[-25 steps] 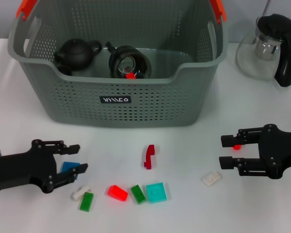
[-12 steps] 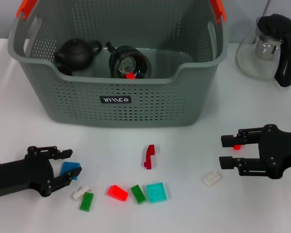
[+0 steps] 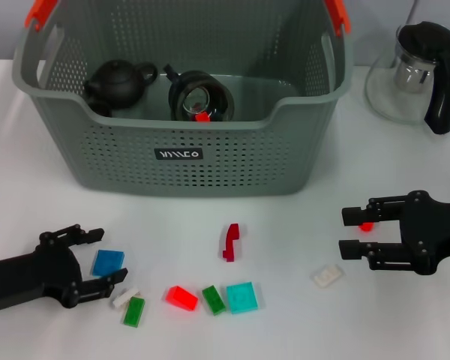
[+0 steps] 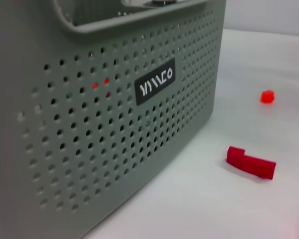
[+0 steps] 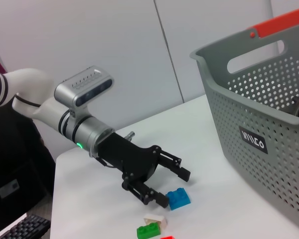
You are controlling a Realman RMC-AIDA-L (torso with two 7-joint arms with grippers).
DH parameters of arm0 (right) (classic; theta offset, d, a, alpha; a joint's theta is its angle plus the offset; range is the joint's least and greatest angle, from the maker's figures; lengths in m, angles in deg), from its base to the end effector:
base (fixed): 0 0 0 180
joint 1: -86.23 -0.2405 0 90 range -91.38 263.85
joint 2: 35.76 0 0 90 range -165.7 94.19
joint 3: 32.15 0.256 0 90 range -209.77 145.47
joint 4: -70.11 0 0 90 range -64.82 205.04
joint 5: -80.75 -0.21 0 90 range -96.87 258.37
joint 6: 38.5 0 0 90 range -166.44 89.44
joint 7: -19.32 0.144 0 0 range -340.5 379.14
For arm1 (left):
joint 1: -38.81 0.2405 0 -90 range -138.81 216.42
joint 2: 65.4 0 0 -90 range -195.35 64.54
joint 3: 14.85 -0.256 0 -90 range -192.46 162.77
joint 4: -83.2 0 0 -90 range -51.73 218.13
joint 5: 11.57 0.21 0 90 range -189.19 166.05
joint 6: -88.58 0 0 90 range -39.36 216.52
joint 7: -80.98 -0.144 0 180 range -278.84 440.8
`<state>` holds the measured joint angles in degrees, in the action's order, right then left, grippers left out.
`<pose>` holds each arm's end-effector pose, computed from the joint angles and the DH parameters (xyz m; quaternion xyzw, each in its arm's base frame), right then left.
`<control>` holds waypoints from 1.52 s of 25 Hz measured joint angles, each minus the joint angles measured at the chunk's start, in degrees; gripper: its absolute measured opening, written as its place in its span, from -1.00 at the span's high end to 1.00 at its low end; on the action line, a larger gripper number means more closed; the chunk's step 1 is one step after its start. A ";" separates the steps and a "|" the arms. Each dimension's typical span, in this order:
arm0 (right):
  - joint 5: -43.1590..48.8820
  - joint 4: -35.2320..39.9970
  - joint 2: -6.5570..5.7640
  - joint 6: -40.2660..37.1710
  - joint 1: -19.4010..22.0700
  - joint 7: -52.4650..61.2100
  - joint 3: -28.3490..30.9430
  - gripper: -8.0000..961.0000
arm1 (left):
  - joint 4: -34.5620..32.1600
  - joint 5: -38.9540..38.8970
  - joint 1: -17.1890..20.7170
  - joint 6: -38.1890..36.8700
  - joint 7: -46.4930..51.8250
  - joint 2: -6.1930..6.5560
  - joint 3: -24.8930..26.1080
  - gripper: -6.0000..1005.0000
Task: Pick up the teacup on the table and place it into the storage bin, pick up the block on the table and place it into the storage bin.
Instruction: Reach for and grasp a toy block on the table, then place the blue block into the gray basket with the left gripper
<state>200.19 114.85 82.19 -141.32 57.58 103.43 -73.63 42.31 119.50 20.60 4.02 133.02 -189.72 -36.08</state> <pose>0.2562 0.3020 0.0174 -0.9576 0.1948 0.2106 0.0280 -0.3584 0.2526 -0.0083 -0.9438 -0.1694 -0.1198 0.2571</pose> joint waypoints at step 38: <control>0.17 -0.04 -0.04 0.27 0.01 0.00 -0.01 -0.24 | 3.53 -0.45 0.12 3.37 -5.14 0.00 2.96 -0.14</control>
<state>200.36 114.81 82.16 -141.04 57.58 103.43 -73.64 45.84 119.05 20.72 7.39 127.88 -189.73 -33.12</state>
